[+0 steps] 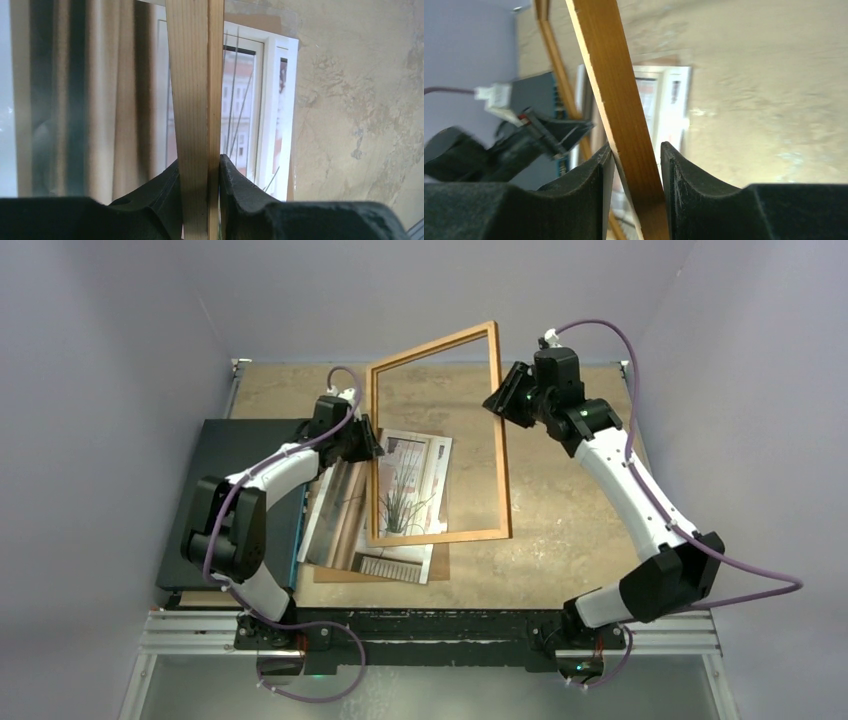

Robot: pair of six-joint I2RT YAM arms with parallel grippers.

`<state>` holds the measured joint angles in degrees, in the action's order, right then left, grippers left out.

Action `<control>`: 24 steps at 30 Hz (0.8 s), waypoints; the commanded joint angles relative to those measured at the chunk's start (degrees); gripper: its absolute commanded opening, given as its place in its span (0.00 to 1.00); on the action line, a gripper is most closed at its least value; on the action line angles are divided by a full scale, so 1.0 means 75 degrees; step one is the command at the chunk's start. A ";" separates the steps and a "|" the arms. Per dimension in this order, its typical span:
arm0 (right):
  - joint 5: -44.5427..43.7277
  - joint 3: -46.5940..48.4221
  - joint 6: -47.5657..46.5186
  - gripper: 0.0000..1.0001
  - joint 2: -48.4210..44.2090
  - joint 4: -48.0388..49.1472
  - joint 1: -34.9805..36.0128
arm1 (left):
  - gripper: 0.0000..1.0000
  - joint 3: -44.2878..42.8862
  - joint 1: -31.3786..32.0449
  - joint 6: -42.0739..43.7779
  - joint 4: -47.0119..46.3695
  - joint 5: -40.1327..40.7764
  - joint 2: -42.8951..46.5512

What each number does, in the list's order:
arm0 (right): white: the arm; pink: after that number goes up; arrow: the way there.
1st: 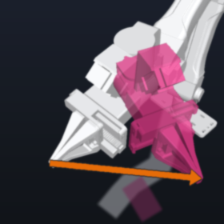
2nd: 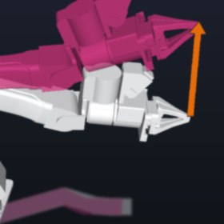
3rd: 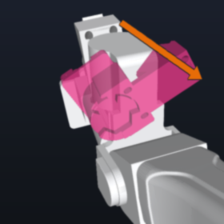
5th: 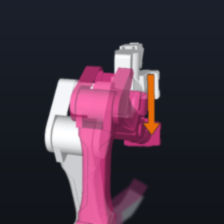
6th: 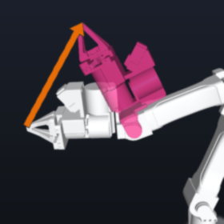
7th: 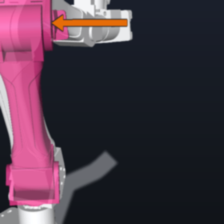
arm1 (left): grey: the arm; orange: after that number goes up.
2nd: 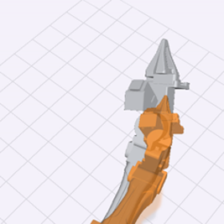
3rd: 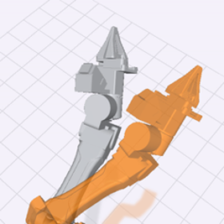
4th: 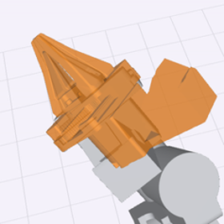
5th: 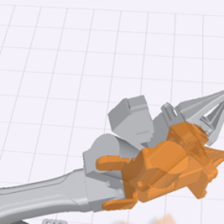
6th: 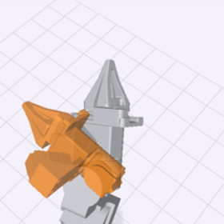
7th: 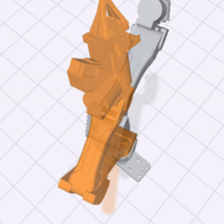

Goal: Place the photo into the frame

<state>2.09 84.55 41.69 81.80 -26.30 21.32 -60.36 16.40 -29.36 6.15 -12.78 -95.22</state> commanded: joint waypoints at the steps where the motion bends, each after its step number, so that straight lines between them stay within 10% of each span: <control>1: -0.0667 -0.0079 -0.0907 0.41 0.0214 -0.0486 -0.0430 | 0.02 -0.0605 0.0563 -0.0437 -0.0328 -0.0269 0.0135; 24: -0.1892 -0.1759 -0.1570 0.40 0.1803 0.0498 -0.2335 | 0.00 -0.3162 0.3070 -0.0557 -0.0314 0.0247 -0.2790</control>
<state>-14.41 71.20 28.71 93.89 -27.40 3.55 -78.04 34.20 -33.43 10.02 -3.88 -115.24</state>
